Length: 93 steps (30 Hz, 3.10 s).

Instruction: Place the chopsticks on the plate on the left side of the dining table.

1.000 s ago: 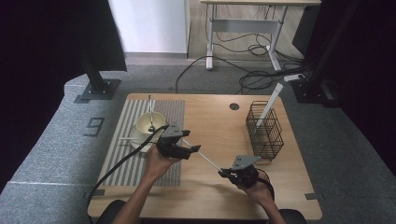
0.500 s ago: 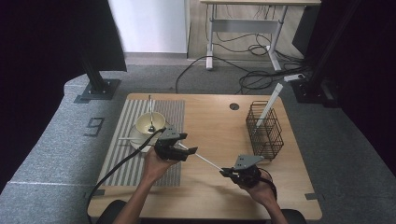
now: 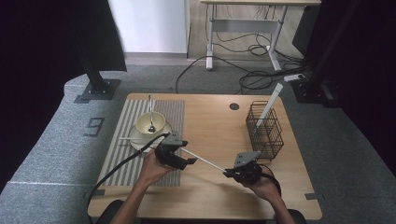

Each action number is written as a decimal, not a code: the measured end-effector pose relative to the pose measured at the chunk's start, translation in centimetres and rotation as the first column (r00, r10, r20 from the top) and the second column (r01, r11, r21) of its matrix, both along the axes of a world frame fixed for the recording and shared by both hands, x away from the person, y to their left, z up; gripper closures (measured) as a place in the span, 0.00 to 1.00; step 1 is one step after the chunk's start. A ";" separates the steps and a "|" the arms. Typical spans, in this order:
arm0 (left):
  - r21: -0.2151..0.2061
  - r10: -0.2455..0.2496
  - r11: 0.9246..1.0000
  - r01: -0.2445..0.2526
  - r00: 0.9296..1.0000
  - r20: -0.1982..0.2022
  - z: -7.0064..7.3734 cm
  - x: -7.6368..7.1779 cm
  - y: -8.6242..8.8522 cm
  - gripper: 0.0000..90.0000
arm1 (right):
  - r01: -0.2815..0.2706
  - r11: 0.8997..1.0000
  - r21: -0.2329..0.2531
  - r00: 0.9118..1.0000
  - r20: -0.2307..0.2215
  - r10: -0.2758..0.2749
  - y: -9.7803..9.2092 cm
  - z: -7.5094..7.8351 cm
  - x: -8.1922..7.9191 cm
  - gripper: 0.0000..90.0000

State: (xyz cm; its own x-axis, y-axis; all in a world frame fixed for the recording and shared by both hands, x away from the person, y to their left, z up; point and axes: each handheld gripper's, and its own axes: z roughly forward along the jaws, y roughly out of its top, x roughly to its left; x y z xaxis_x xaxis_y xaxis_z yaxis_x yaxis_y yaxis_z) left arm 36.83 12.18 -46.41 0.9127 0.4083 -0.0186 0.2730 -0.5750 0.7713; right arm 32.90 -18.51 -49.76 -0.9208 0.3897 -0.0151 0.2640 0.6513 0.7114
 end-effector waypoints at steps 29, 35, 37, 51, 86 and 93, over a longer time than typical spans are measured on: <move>0.327 -0.223 0.928 0.179 0.970 0.099 -2.0 -2.5 -2.1 0.77 | -0.184 0.969 -0.164 0.982 -0.080 0.173 1.5 1.5 0.5 0.94; 0.344 -0.267 0.910 0.233 0.962 0.056 -1.8 -2.5 -2.0 0.83 | -0.180 0.970 -0.165 0.983 -0.054 0.174 1.5 1.6 0.6 0.92; 0.353 -0.287 0.900 0.257 0.957 0.036 -1.9 -2.6 -2.1 0.86 | -0.175 0.969 -0.172 0.985 -0.036 0.171 1.4 1.6 0.8 0.91; 0.319 -0.289 0.905 0.283 0.957 -0.030 -2.3 -2.7 -1.5 0.93 | -0.048 0.985 -0.165 0.998 0.028 0.054 1.6 0.4 1.7 0.47; 0.154 0.021 0.988 -0.009 0.997 -0.074 -5.3 -1.1 5.7 0.93 | 0.288 0.957 -0.022 0.957 -0.019 -0.288 -0.4 -4.7 1.2 0.00; 0.161 0.095 0.984 -0.080 0.992 -0.085 -5.5 -0.6 7.2 0.93 | 0.307 0.952 -0.018 0.951 -0.034 -0.307 -1.0 -5.5 0.7 0.00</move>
